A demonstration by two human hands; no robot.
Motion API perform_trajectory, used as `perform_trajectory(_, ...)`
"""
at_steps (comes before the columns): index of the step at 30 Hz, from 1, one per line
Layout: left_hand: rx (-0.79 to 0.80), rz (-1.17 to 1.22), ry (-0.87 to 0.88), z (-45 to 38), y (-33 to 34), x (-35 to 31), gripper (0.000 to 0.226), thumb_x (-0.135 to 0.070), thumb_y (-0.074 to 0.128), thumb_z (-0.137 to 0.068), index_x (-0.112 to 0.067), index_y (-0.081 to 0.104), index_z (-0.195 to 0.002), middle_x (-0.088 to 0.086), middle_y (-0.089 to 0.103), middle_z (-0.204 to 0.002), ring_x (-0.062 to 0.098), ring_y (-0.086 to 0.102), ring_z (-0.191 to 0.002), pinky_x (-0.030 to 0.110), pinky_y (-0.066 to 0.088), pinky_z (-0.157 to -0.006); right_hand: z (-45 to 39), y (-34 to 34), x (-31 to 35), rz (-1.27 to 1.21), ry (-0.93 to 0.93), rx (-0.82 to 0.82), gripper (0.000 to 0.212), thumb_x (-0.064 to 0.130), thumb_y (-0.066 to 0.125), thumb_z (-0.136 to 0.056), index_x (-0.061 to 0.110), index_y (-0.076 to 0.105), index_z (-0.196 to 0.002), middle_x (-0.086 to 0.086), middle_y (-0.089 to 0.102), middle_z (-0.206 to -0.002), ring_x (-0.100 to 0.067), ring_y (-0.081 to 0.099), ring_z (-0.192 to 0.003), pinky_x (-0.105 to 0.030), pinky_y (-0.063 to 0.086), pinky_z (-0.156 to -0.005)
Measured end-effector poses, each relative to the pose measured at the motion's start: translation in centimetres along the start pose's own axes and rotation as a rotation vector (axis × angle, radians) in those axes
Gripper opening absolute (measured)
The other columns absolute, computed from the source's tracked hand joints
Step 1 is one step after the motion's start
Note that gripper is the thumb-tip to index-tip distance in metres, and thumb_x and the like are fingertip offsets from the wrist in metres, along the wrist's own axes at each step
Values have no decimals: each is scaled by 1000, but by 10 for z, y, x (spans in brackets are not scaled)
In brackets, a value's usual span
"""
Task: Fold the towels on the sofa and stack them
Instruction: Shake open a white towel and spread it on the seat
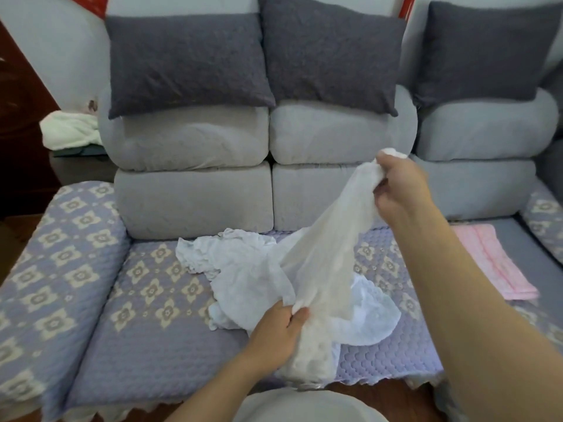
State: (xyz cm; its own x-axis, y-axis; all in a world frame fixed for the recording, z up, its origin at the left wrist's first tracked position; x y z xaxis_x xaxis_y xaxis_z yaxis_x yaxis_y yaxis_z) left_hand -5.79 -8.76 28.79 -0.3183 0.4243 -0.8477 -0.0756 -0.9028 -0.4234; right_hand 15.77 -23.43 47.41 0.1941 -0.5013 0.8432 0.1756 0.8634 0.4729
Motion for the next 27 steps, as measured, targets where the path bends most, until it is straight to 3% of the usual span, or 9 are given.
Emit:
perform_trajectory(3, -16, 257, -57, 0, -15, -23, 46, -44, 42, -105, -9, 69, -96, -7, 70, -85, 3, 65, -82, 19, 47, -75, 9, 1, -16, 412, 8, 220, 42, 23, 56, -102, 19, 45, -142, 0, 55, -128, -15, 56, -115, -35, 49, -99)
perform_trajectory(5, -44, 499, -167, -3, -22, -28, 51, -43, 45, -105, -10, 69, -74, -5, 71, -72, 7, 66, -70, 25, 48, -71, 39, -23, -38, 855, -151, 161, 27, 30, 55, -102, 21, 58, -126, 4, 61, -117, -13, 57, -101, -34, 47, -89)
perform_trajectory(8, -107, 599, -247, -14, -28, -26, 59, -44, 47, -104, -16, 61, -53, 8, 64, -58, 22, 63, -62, 31, 45, -71, 108, -72, -106, 1023, -146, 192, 15, 37, 62, -95, 23, 62, -98, 5, 66, -93, -10, 61, -81, -28, 46, -72)
perform_trajectory(12, -154, 697, -362, -17, -22, -20, 40, -41, 53, -102, -10, 60, -76, 4, 63, -58, 26, 63, -67, 42, 53, -79, 160, -101, -185, 1135, -18, 473, 72, 55, 72, -77, 44, 33, -137, 28, 38, -131, 11, 42, -120, -18, 41, -99)
perform_trajectory(15, -147, 742, -350, -16, -12, -24, 35, -38, 55, -101, -5, 67, -103, 9, 75, -86, 29, 71, -89, 49, 55, -95, 143, -104, -182, 1012, 14, 339, 84, 42, 80, -78, 42, 27, -143, 27, 38, -133, 9, 40, -123, -16, 40, -100)
perform_trajectory(19, -178, 712, -331, -15, -18, -31, 44, -47, 57, -97, -8, 72, -108, 13, 77, -98, 31, 72, -98, 53, 54, -97, 124, -113, -172, 1063, -1, 373, 60, 33, 76, -86, 40, 44, -136, 26, 52, -121, 13, 50, -110, -11, 45, -85)
perform_trajectory(22, -195, 678, -320, -14, -28, -24, 56, -60, 49, -95, -10, 72, -103, 7, 77, -99, 27, 72, -98, 51, 54, -97, 126, -122, -160, 1109, -192, 172, 24, 15, 61, -96, 38, 64, -104, 21, 65, -101, 7, 57, -93, -11, 44, -79)
perform_trajectory(25, -207, 338, -266, -10, -49, -23, 58, -58, 38, -101, -8, 64, -85, 7, 67, -83, 20, 64, -80, 41, 53, -82, 118, -132, -144, 1055, -135, 50, 28, 8, 52, -98, 28, 68, -87, 13, 67, -85, 3, 57, -70, -10, 41, -62)
perform_trajectory(27, -185, 198, -218, -4, -62, -30, 52, -56, 38, -102, -13, 55, -77, 7, 56, -73, 18, 53, -68, 34, 43, -70, 112, -129, -137, 1075, -108, 154, 19, 12, 58, -97, 28, 67, -94, 11, 68, -91, 6, 59, -76, -11, 43, -69)
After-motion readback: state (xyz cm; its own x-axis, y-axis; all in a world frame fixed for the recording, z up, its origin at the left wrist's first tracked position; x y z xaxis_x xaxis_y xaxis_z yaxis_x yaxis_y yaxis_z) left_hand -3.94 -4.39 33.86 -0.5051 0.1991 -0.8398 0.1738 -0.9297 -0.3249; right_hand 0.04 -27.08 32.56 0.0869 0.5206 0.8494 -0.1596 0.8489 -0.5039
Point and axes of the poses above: each hand's wrist, its own z-axis away from the middle knuckle, its own y-axis out of the palm, x = y × z, the point moved 6 cm from there along -z, towards the middle knuckle
